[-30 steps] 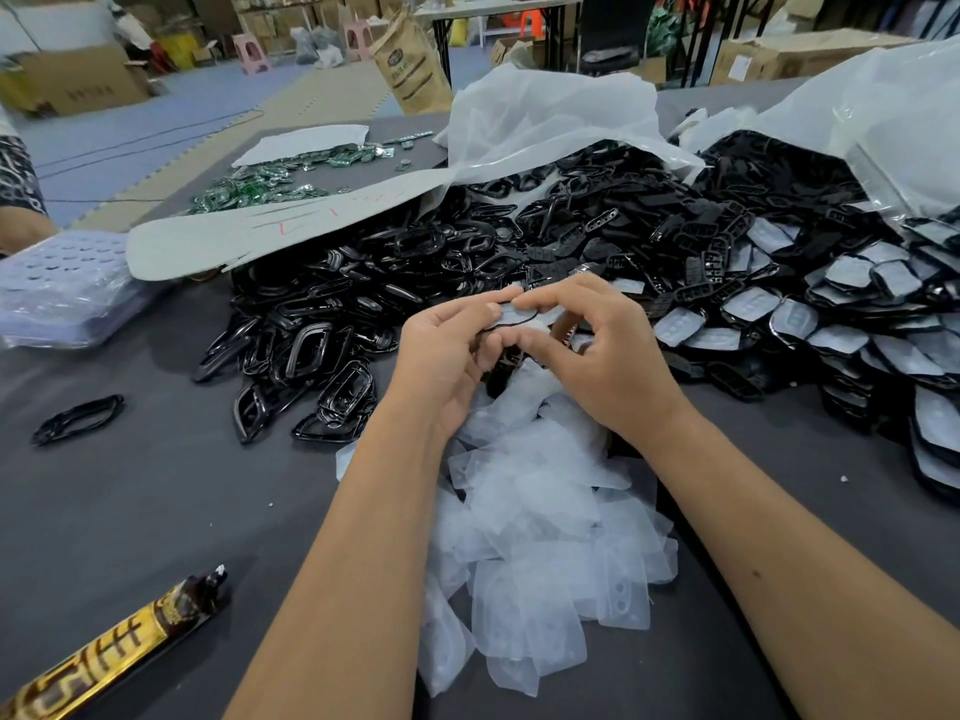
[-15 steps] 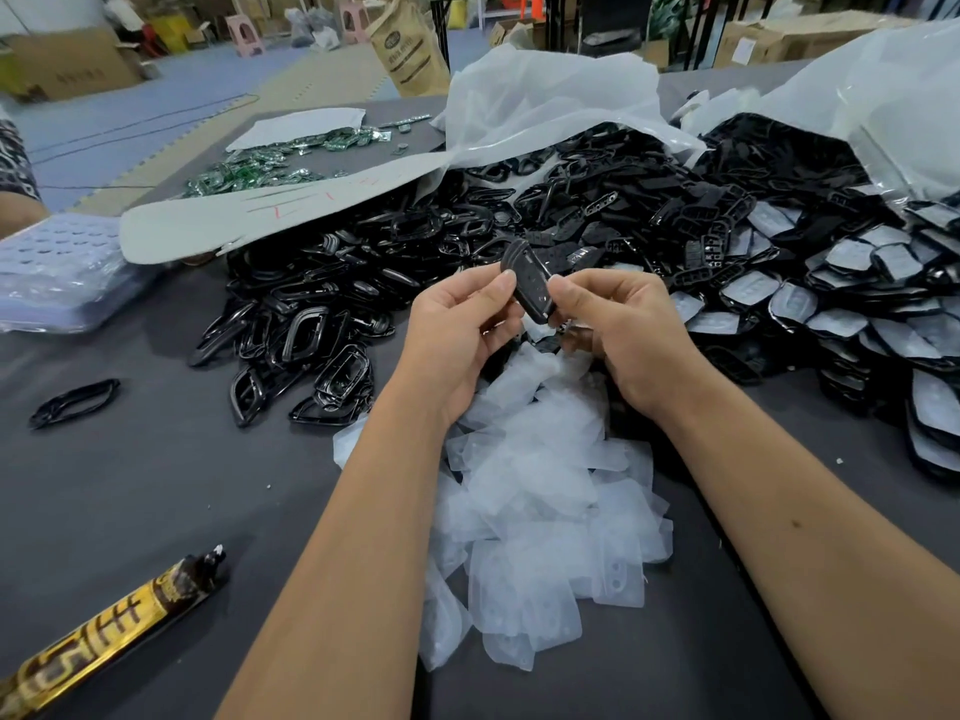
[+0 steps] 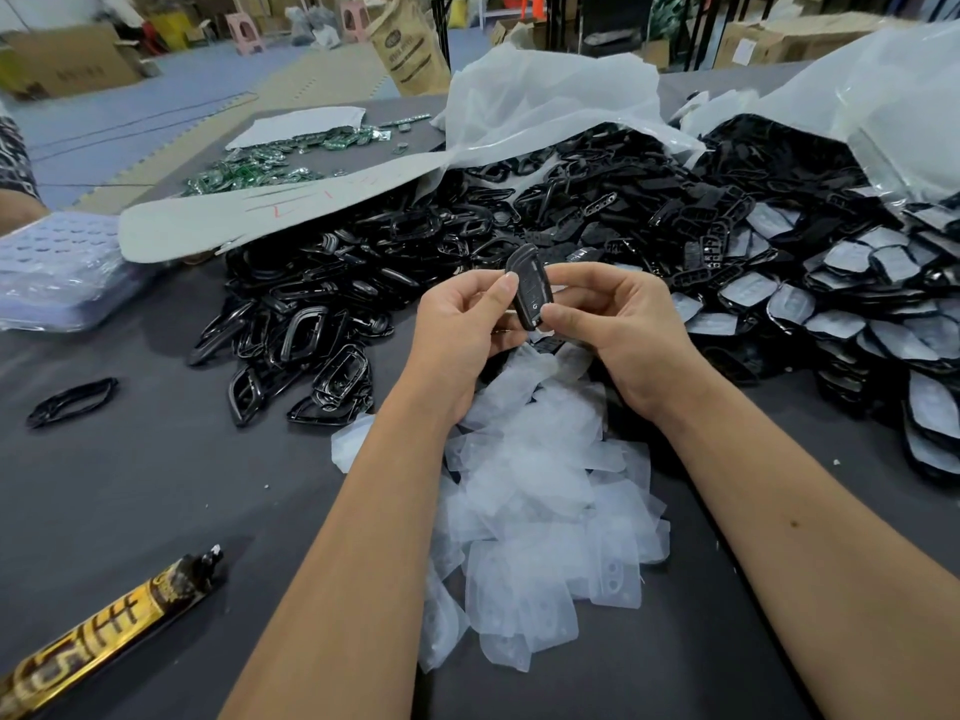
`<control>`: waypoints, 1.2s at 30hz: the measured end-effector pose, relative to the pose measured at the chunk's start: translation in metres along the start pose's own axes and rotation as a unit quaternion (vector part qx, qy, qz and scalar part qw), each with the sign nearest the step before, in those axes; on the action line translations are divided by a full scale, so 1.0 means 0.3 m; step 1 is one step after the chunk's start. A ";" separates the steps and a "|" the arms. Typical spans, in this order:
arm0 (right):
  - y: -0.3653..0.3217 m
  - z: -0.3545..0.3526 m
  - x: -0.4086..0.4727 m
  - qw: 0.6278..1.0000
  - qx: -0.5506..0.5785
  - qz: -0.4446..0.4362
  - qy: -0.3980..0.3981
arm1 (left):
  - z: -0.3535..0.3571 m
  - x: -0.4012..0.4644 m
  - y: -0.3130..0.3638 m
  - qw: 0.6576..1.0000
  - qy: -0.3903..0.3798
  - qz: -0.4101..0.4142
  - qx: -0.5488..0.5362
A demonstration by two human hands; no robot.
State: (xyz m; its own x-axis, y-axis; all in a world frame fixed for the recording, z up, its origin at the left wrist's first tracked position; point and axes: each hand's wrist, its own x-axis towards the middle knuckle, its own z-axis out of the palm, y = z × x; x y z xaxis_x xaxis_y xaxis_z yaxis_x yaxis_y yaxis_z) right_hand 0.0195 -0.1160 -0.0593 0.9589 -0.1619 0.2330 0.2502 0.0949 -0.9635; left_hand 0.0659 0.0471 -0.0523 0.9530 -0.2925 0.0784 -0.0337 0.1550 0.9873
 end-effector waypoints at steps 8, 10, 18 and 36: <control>-0.007 0.003 -0.001 0.999 0.007 0.029 -0.011 | 0.008 -0.008 0.005 0.999 -0.005 0.022 0.023; -0.007 0.004 -0.003 1.000 -0.012 0.021 -0.008 | 0.009 -0.009 0.002 0.999 -0.006 0.032 0.033; -0.004 0.034 -0.019 0.938 -0.268 -0.180 0.128 | 0.011 0.003 0.009 0.998 0.009 -0.055 -0.028; -0.009 0.027 -0.003 0.990 -0.110 -0.016 0.084 | 0.010 -0.012 -0.007 0.999 0.032 0.034 0.027</control>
State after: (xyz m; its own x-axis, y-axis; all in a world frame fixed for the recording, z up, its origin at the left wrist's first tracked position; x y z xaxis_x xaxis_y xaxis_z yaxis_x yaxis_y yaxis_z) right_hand 0.0191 -0.1082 -0.0559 0.9106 -0.3233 0.2575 0.2280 -0.1266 -0.9654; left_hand 0.0616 0.0450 -0.0542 0.9654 -0.2216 0.1375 -0.1129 0.1201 0.9863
